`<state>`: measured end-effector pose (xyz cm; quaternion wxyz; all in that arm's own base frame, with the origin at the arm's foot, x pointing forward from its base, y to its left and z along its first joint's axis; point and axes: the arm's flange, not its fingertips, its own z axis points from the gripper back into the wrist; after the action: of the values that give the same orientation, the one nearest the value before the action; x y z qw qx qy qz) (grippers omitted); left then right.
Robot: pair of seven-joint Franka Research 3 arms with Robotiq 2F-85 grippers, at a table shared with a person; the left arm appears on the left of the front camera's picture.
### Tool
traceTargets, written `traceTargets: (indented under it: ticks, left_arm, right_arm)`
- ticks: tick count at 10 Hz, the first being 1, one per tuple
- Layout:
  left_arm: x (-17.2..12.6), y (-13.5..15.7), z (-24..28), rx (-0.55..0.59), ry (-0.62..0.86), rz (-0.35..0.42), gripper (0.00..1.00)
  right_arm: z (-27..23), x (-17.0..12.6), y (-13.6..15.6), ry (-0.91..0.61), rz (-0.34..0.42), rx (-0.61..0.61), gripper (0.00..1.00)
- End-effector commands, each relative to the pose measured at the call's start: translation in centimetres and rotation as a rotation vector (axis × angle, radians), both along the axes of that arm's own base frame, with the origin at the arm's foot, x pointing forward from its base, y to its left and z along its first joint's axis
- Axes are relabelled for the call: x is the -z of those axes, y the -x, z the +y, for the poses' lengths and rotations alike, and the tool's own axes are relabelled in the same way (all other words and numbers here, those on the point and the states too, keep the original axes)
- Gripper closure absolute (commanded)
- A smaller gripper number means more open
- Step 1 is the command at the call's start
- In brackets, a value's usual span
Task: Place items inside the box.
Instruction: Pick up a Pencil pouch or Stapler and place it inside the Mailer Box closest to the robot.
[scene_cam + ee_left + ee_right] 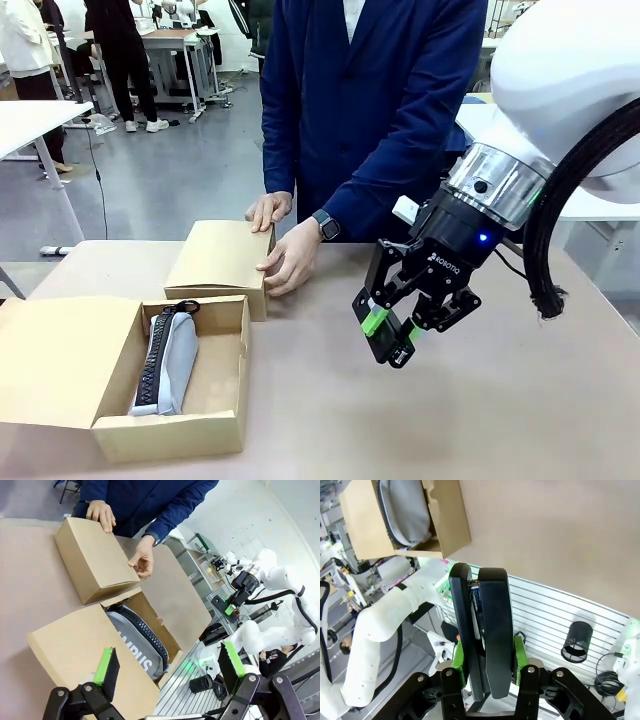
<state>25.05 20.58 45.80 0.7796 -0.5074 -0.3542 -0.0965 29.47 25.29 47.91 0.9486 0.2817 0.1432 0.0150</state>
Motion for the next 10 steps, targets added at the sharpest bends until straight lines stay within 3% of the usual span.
traceTargets:
  ticks: [1,6,8,10]
  left_arm:
    - [-0.1,0.0,-0.1,0.000,0.013,-0.031,0.00]
    - [-0.1,0.0,-0.1,0.000,0.013,-0.031,0.00]
    - [-0.1,0.0,-0.1,0.000,0.013,-0.031,0.00]
    - [-0.1,0.0,-0.1,0.000,0.013,-0.031,0.00]
  right_arm:
    - [0.6,0.0,-0.1,-0.033,-0.022,-0.002,0.58]
    - [1.7,-0.2,0.0,-0.053,-0.021,0.022,0.58]
    - [7.3,0.7,-1.1,-0.130,-0.028,0.015,0.58]
    - [15.9,3.6,-2.5,-0.164,-0.002,-0.072,0.58]
